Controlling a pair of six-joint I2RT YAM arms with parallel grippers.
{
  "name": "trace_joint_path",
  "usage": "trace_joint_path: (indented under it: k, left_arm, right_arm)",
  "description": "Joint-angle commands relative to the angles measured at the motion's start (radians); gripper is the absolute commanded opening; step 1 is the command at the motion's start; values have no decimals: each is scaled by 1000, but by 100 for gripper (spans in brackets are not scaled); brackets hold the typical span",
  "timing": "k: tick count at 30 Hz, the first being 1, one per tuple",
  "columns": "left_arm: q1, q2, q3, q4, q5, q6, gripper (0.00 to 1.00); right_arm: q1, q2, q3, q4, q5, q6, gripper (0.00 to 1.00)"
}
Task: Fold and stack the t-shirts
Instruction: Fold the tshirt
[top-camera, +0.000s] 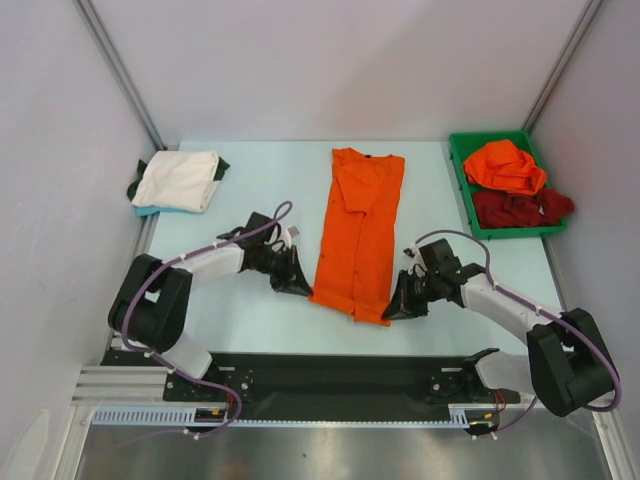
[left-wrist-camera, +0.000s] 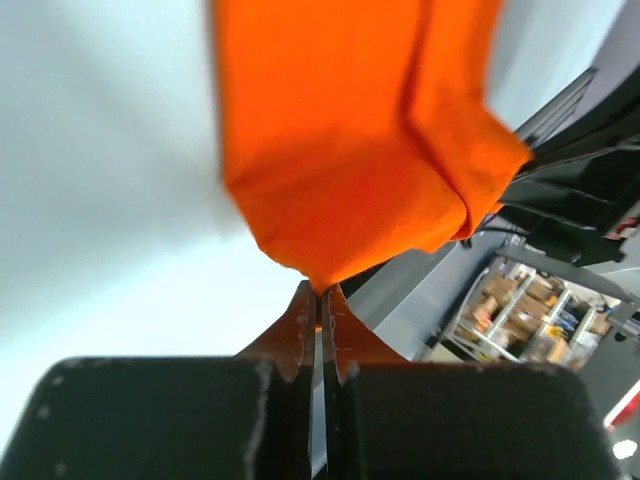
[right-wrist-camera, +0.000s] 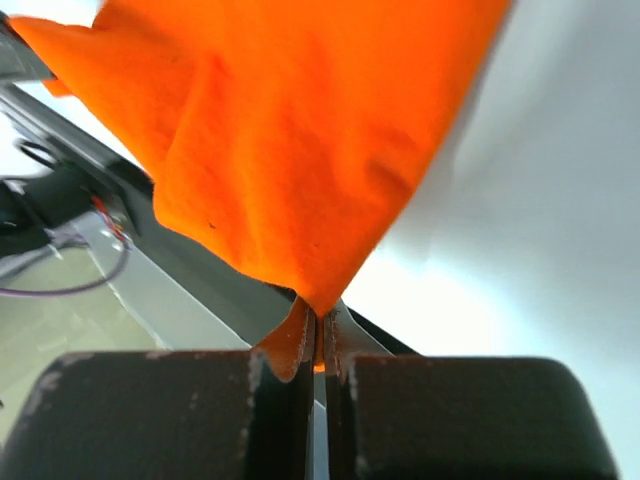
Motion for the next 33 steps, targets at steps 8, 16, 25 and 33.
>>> trace_joint_path:
  k: [8, 16, 25, 33]
  left_arm:
    - [65, 88, 358, -77, -17, 160, 1]
    - [86, 245, 551, -88, -16, 198, 0]
    - [97, 401, 748, -92, -17, 232, 1]
    - [117, 524, 909, -86, -68, 255, 0]
  right_arm:
    - [-167, 25, 153, 31, -62, -79, 0]
    - [-262, 140, 267, 142, -59, -75, 0]
    - [-320, 318, 411, 211, -49, -105, 0]
    - [-346, 467, 512, 249, -32, -149, 0]
